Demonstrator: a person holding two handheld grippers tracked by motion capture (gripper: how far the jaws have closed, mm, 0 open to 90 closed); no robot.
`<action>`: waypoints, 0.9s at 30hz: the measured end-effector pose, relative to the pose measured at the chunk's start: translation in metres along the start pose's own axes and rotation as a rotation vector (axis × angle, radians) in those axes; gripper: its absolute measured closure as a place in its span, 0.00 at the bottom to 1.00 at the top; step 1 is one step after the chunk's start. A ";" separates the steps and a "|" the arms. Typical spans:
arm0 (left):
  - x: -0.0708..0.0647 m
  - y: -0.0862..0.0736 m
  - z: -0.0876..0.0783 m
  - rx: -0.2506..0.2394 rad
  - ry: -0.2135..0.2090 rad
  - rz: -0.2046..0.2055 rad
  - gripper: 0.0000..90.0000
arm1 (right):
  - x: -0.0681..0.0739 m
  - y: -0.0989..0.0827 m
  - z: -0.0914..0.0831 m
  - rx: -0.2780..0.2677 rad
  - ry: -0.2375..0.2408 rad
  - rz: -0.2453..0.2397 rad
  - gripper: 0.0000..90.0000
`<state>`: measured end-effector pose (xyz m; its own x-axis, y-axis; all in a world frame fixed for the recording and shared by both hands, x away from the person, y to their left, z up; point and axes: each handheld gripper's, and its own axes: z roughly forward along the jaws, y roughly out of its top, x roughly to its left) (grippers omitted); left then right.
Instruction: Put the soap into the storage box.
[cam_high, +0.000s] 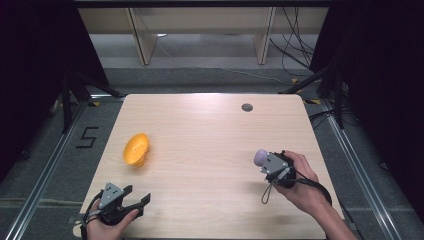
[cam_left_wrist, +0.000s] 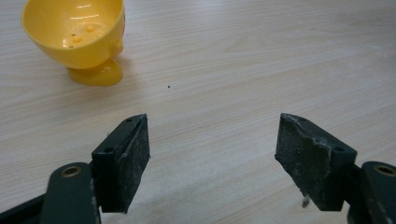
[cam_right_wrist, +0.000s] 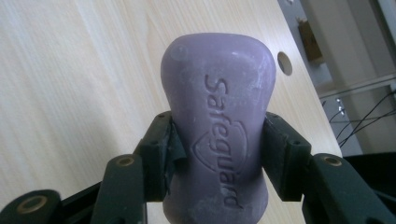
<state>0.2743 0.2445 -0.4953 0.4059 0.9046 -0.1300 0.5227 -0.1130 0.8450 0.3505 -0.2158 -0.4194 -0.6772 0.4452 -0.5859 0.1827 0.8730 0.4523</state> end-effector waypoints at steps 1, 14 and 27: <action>0.000 0.000 0.000 0.001 -0.002 0.003 0.28 | 0.002 0.001 -0.002 -0.010 0.002 -0.005 0.56; -0.006 0.024 0.010 0.005 -0.065 0.001 0.26 | 0.030 0.004 -0.013 -0.050 0.015 -0.058 0.56; -0.065 0.085 0.043 0.030 -0.250 0.115 0.27 | 0.045 0.007 -0.019 -0.082 -0.003 -0.082 0.56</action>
<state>0.3250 0.1583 -0.4374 0.6344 0.7559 -0.1615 0.4830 -0.2246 0.8463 0.3079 -0.1934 -0.4299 -0.6854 0.3740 -0.6247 0.0678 0.8870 0.4567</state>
